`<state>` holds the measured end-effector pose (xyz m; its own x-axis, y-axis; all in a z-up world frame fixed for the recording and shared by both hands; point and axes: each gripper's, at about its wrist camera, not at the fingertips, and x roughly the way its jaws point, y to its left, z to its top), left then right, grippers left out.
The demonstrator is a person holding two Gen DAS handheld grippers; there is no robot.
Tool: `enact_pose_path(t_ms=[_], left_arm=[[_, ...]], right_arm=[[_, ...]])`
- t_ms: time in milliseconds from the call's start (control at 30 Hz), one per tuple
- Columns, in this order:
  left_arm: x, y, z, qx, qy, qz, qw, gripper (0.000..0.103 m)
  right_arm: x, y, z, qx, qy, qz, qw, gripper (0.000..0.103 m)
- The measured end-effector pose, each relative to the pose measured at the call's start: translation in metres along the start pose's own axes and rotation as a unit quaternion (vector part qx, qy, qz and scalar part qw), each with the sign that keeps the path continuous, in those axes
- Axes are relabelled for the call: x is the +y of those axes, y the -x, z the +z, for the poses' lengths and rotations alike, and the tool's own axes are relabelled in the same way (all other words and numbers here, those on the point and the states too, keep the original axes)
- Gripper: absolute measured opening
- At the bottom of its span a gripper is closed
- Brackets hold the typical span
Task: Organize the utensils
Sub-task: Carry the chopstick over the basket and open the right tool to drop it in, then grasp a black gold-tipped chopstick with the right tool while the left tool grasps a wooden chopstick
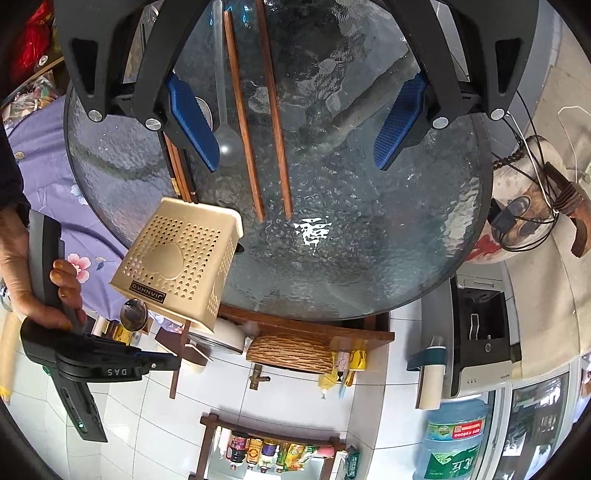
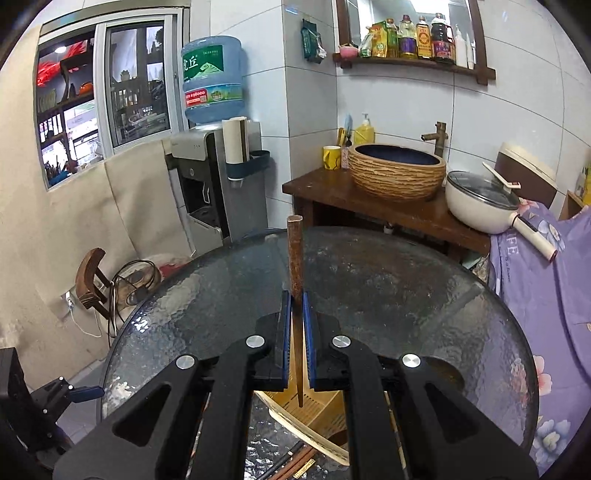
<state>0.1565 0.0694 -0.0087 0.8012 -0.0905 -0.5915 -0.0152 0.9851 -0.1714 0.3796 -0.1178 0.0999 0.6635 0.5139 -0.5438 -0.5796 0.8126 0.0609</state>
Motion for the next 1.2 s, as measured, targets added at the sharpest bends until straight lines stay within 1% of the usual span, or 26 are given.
enact_pose_path(t_ms=[167,200,233,300,333,400,433,500,533,600,667,700,733,833,900,1033,1200], left_arm=[[0.001,0.000,0.000,0.000,0.002,-0.001,1.0000,0.083],[0.001,0.000,0.000,0.000,0.002,-0.001,1.0000,0.083],[0.001,0.000,0.000,0.000,0.001,0.001,1.0000,0.084],[0.002,-0.002,0.001,0.002,-0.002,0.005,1.0000,0.087],[0.003,-0.003,0.001,0.003,-0.003,0.006,1.0000,0.087],[0.005,-0.005,0.001,0.007,-0.010,0.015,0.9998,0.087],[0.006,-0.006,0.002,0.007,-0.015,0.019,0.9997,0.087],[0.008,-0.011,0.003,0.011,-0.031,0.038,0.9987,0.087],[0.008,-0.012,0.003,0.013,-0.036,0.044,0.9983,0.086],[0.010,-0.019,0.005,0.022,-0.040,0.054,0.9975,0.083],[0.009,-0.027,0.007,0.033,-0.044,0.054,0.9971,0.077],[0.006,-0.033,0.008,0.039,-0.050,0.053,0.9966,0.073],[0.004,-0.036,0.008,0.043,-0.054,0.052,0.9963,0.069],[-0.003,-0.050,0.005,0.060,-0.065,0.048,0.9950,0.064],[-0.007,-0.057,0.003,0.068,-0.066,0.047,0.9944,0.064],[-0.008,-0.066,-0.001,0.078,-0.060,0.048,0.9939,0.064],[-0.015,-0.073,-0.006,0.088,-0.073,0.052,0.9921,0.064]], right_arm=[[0.000,-0.005,-0.004,0.002,-0.003,-0.012,1.000,0.008],[0.000,-0.005,-0.004,0.001,-0.003,-0.013,1.000,0.011],[0.000,-0.003,-0.005,-0.002,-0.004,-0.015,1.000,0.015],[0.000,0.007,-0.007,-0.021,-0.010,-0.026,0.999,0.046],[0.000,0.019,-0.010,-0.044,-0.014,-0.036,0.998,0.049],[0.002,0.035,-0.016,-0.062,-0.014,-0.047,0.997,0.049],[0.006,0.046,-0.023,-0.065,-0.013,-0.059,0.996,0.049],[0.012,0.059,-0.037,-0.060,-0.013,-0.086,0.994,0.049],[0.017,0.065,-0.051,-0.051,-0.014,-0.104,0.993,0.049],[0.020,0.067,-0.073,-0.027,-0.017,-0.116,0.993,0.049],[0.017,0.062,-0.104,0.013,-0.041,-0.124,0.991,0.049],[0.015,0.059,-0.113,0.026,-0.051,-0.124,0.991,0.049],[0.011,0.052,-0.131,0.051,-0.072,-0.119,0.989,0.049],[0.005,0.033,-0.167,0.100,-0.106,-0.113,0.983,0.049],[0.008,0.024,-0.185,0.118,-0.111,-0.119,0.980,0.048],[0.019,0.012,-0.207,0.143,-0.105,-0.125,0.976,0.048],[0.034,0.000,-0.208,0.157,-0.076,-0.141,0.974,0.048]])
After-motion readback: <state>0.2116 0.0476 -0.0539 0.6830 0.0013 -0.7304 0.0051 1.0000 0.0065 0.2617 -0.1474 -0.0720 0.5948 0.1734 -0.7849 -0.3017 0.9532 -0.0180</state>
